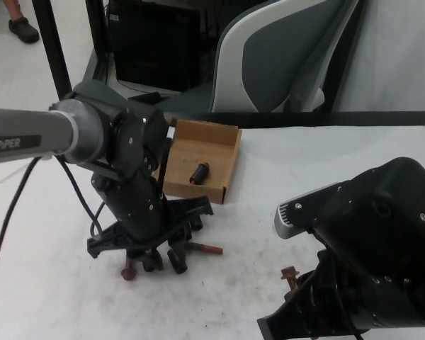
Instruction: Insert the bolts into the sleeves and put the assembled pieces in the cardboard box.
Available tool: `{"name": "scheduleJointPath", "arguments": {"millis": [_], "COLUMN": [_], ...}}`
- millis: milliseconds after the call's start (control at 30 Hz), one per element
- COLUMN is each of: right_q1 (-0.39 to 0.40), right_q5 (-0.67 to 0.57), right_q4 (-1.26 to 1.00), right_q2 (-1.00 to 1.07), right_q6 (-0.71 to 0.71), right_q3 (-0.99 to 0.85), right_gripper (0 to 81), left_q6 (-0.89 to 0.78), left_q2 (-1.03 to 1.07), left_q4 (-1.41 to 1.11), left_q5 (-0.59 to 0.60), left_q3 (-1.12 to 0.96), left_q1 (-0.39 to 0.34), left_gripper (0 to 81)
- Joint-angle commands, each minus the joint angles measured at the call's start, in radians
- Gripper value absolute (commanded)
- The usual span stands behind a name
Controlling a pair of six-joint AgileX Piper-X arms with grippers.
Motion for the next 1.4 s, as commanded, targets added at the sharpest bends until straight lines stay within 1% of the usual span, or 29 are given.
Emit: {"name": "scheduleJointPath", "arguments": {"millis": [0, 167, 300, 367, 500, 567, 633, 700, 867, 967, 1133, 1200, 1367], "right_q1": [-0.004, -0.004, -0.004, -0.004, -0.004, -0.004, -0.004, -0.004, -0.004, -0.004, -0.004, -0.004, -0.001], "right_q5": [-0.007, -0.007, -0.007, -0.007, -0.007, -0.007, -0.007, -0.007, -0.007, -0.007, -0.007, -0.018, -0.110], "right_q4": [-0.014, -0.014, -0.029, -0.035, -0.035, -0.035, -0.035, -0.035, -0.037, -0.064, -0.143, -0.179, -0.307], "right_q2": [-0.013, -0.013, -0.013, -0.013, -0.013, -0.013, -0.013, -0.013, -0.015, -0.020, -0.068, -0.099, -0.196], "right_q6": [-0.009, -0.009, -0.009, -0.009, -0.009, -0.009, -0.009, -0.009, -0.009, -0.009, -0.009, -0.022, -0.122], "right_q3": [0.000, 0.000, 0.000, 0.000, 0.000, 0.000, 0.000, 0.000, 0.000, 0.000, 0.000, 0.000, 0.005], "right_gripper": [0.3, 0.3, 0.3, 0.3, 0.3, 0.3, 0.3, 0.3, 0.3, 0.3, 0.3, 0.3, 0.3], "left_q6": [-0.024, -0.038, -0.038, -0.038, -0.027, -0.009, 0.029, 0.074, 0.227, 0.267, 0.289, 0.297, 0.311], "left_q2": [0.025, 0.039, 0.038, 0.038, 0.038, 0.038, 0.038, 0.038, -0.021, -0.104, -0.302, -0.390, -0.657], "left_q4": [0.012, 0.005, 0.005, 0.005, 0.005, 0.009, 0.014, 0.027, 0.047, -0.011, -0.182, -0.256, -0.456], "left_q5": [0.017, 0.019, 0.018, 0.018, 0.010, 0.010, 0.013, 0.008, -0.071, -0.065, -0.058, -0.027, 0.028], "left_q3": [-0.004, -0.004, -0.004, -0.004, -0.004, -0.004, -0.004, -0.004, 0.013, 0.060, 0.213, 0.285, 0.502], "left_q1": [-0.012, -0.034, -0.046, -0.046, -0.041, -0.042, -0.042, -0.042, -0.042, -0.042, -0.042, -0.042, -0.042], "left_gripper": [34.5, 34.0, 30.3, 27.0, 17.6, 9.8, 0.1, 0.8, 0.8, 0.8, 0.8, 0.8, 0.8]}}
